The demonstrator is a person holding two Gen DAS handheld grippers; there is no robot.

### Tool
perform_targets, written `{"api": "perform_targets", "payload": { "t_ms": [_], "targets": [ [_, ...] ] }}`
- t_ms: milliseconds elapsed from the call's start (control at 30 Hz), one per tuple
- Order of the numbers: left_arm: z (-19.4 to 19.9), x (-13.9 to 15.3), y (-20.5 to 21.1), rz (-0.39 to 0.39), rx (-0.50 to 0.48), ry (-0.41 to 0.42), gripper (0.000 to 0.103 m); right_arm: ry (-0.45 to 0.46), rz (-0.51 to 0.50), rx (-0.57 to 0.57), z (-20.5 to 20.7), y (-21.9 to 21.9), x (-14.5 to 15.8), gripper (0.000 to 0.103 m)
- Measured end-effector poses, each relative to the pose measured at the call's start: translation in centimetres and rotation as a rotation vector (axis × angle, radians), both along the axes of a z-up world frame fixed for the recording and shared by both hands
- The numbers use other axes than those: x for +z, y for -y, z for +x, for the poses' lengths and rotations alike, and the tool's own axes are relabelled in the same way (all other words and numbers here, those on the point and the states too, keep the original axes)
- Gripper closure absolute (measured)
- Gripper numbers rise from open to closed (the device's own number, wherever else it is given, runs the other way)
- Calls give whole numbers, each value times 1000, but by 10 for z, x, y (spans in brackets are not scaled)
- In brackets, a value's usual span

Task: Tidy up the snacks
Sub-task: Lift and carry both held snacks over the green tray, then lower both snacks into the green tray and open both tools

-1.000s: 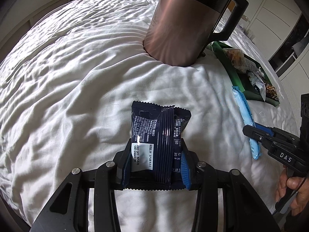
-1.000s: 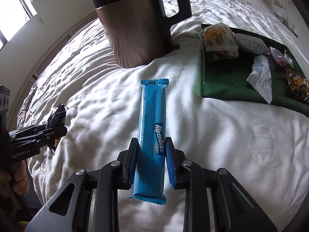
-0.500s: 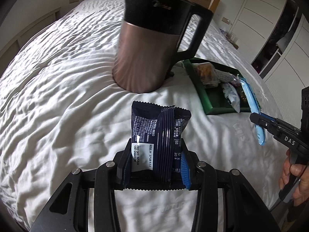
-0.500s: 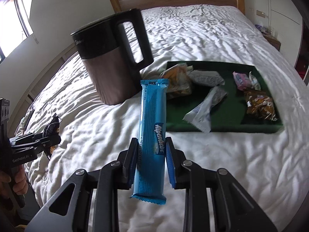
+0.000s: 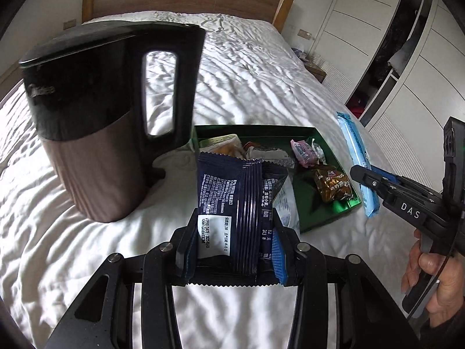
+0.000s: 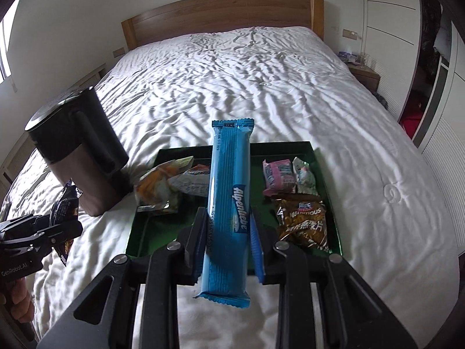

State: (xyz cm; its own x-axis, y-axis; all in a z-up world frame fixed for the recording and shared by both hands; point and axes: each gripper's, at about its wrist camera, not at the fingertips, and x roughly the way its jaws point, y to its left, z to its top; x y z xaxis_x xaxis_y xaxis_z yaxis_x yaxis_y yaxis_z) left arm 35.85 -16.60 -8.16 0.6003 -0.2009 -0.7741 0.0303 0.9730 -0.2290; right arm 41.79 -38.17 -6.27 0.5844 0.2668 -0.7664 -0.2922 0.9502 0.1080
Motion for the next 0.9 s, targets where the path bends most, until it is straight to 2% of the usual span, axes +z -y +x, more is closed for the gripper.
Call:
{"api": "perform_targets", "payload": {
  "t_ms": [233,433,633,900],
  "targets": [
    [44,-42,23,34,63,-62,66,-80,-34,-15,34,3,-49,103],
    [56,-74,35,52,65,-112,66,-132,-39,-2,42,-1,-85,103],
    [60,-92,44,62,68,-137,66,-160,-57,4,48,0,-105,103],
    [65,-97,52,110,73,-136,64,-161,-70,2,51,-1,-113,103]
  ]
}}
